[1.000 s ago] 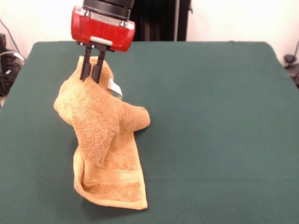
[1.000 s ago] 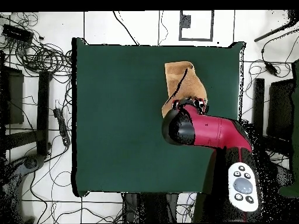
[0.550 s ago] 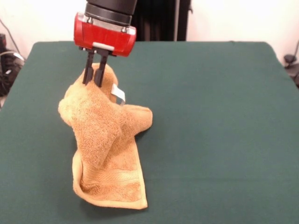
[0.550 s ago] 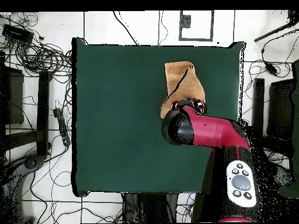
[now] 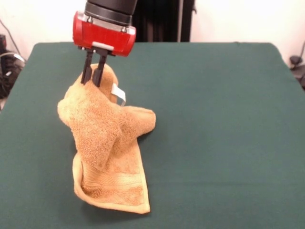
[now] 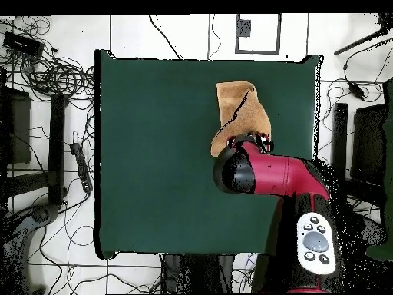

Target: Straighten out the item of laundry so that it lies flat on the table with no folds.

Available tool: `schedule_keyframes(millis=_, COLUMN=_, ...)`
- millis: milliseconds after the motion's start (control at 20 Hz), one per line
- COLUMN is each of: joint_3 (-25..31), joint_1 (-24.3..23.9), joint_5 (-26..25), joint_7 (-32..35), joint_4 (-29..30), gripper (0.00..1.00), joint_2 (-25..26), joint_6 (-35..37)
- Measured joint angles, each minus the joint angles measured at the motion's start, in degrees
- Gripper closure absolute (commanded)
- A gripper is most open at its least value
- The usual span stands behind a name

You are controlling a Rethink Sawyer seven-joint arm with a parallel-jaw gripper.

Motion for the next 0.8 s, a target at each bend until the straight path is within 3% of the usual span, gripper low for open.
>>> schedule_keyframes(millis=800, joint_3=0.0, joint_1=-0.7, joint_5=-0.2, joint_7=0.0, joint_4=2.5, gripper=1.0, joint_2=-3.2, joint_6=4.3)
